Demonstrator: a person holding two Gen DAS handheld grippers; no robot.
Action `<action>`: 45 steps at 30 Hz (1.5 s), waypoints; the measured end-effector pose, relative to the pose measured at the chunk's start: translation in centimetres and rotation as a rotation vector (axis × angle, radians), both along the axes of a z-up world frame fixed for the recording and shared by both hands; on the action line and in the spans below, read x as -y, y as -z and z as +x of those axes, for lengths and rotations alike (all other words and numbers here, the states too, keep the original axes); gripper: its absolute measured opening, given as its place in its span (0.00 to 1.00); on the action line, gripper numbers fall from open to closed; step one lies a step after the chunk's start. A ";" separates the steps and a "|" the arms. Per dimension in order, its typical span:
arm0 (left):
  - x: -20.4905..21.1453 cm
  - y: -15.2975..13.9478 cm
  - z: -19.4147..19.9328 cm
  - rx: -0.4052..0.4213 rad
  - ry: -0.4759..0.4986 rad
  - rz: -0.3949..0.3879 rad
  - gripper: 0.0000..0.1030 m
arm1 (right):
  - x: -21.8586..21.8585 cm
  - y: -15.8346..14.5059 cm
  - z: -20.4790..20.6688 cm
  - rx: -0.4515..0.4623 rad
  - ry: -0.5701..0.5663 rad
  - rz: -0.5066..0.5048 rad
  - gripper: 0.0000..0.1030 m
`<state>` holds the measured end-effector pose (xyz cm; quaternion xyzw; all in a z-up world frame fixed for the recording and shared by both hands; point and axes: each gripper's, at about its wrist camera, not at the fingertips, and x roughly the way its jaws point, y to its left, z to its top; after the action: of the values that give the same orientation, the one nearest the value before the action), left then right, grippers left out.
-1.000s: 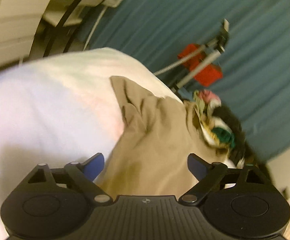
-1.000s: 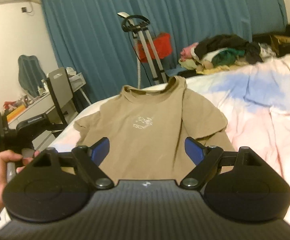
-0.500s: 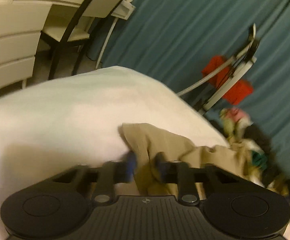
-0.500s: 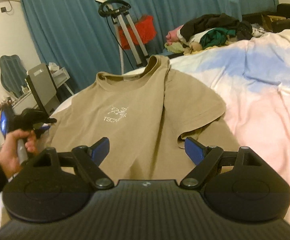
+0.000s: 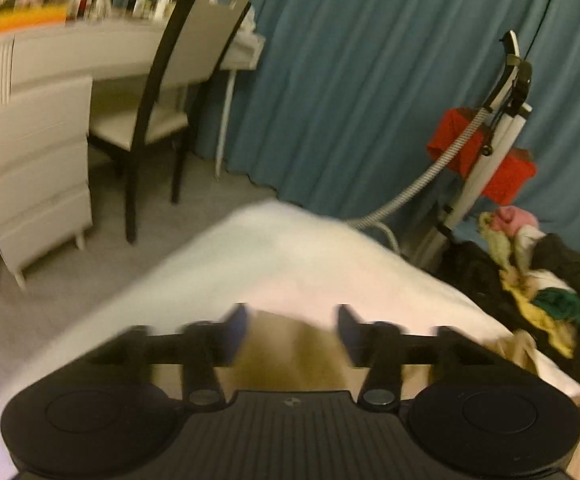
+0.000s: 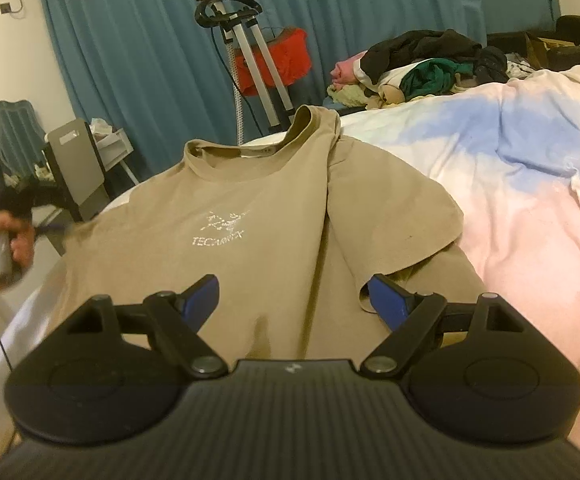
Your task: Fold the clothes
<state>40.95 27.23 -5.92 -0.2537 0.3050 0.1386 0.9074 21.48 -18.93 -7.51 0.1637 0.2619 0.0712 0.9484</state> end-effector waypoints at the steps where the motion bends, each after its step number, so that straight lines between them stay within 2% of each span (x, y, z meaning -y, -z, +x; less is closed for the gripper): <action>1: -0.5 0.7 -1.3 0.004 0.000 -0.058 0.59 | 0.0 -0.1 -0.2 0.002 -0.002 0.003 0.81; 4: -2.1 3.1 -5.0 0.015 -0.030 -0.251 0.62 | 0.1 -0.4 -0.7 0.007 -0.010 0.011 0.81; 7: -2.6 5.2 -7.8 0.069 -0.030 -0.430 0.62 | 0.2 -0.7 -1.2 0.013 -0.017 0.019 0.81; 10: -1.8 6.3 -7.4 0.100 0.023 -0.581 0.62 | 0.0 -0.8 -1.5 0.015 -0.024 0.019 0.81; 11: -1.2 6.5 -6.7 0.095 0.048 -0.602 0.62 | -0.1 -0.9 -1.6 0.015 -0.026 0.017 0.81; 13: 0.1 6.7 -4.9 0.062 0.069 -0.567 0.63 | -0.2 -0.8 -1.6 0.015 -0.030 0.010 0.81; 15: 1.1 6.8 -3.5 0.028 0.047 -0.515 0.62 | -0.2 -0.7 -1.5 0.012 -0.029 0.007 0.81; 17: 1.1 6.8 -3.0 0.019 0.013 -0.499 0.56 | -0.3 -0.6 -1.3 0.007 -0.027 0.006 0.81; 18: 0.8 6.7 -3.0 0.014 -0.001 -0.497 0.44 | -0.2 -0.5 -1.2 0.004 -0.025 0.008 0.81; 19: 0.6 6.6 -3.1 0.010 -0.016 -0.495 0.23 | -0.1 -0.4 -1.1 0.002 -0.023 0.012 0.81; 21: -0.2 6.3 -3.5 0.006 -0.043 -0.496 0.03 | 0.1 -0.3 -0.9 0.001 -0.021 0.022 0.81; 25: -2.6 5.0 -5.7 -0.021 -0.106 -0.456 0.03 | 0.5 -0.2 -0.6 -0.001 -0.015 0.043 0.81; 29: -4.8 2.5 -8.4 -0.053 -0.145 -0.261 0.03 | 0.8 -0.4 -0.8 0.010 -0.003 0.040 0.81; 30: -5.1 1.8 -9.2 -0.062 -0.151 -0.208 0.05 | 0.8 -0.5 -0.9 0.017 0.000 0.037 0.81; 32: -5.2 0.7 -11.0 -0.074 -0.117 -0.114 0.16 | 0.9 -0.8 -1.0 0.031 0.005 0.029 0.81; 34: -3.8 -0.4 -12.9 -0.074 -0.056 -0.015 0.32 | 1.1 -1.1 -1.3 0.044 0.010 0.020 0.81; 35: -2.8 -0.9 -14.0 -0.069 -0.020 0.026 0.37 | 1.2 -1.2 -1.4 0.049 0.013 0.017 0.81; 37: 0.3 -1.8 -15.7 -0.052 0.053 0.076 0.57 | 1.3 -1.4 -1.6 0.055 0.015 0.013 0.81; 38: 2.1 -2.4 -16.7 -0.034 0.091 0.093 0.60 | 1.4 -1.5 -1.8 0.059 0.017 0.008 0.81; 40: 6.4 -3.2 -18.3 0.014 0.151 0.099 0.78 | 1.5 -1.6 -2.2 0.066 0.021 -0.001 0.81; 42: 10.4 -3.9 -20.4 0.038 0.214 0.093 0.80 | 1.8 -1.6 -2.6 0.073 0.025 -0.005 0.81; 45: 16.6 -4.2 -24.6 0.068 0.332 0.165 0.84 | 2.6 -1.5 -3.3 0.081 0.045 -0.012 0.79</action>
<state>16.38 10.61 -1.71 -0.1293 0.2995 0.0027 0.9453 18.18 -21.53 -5.99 0.1610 0.2202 0.0549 0.9605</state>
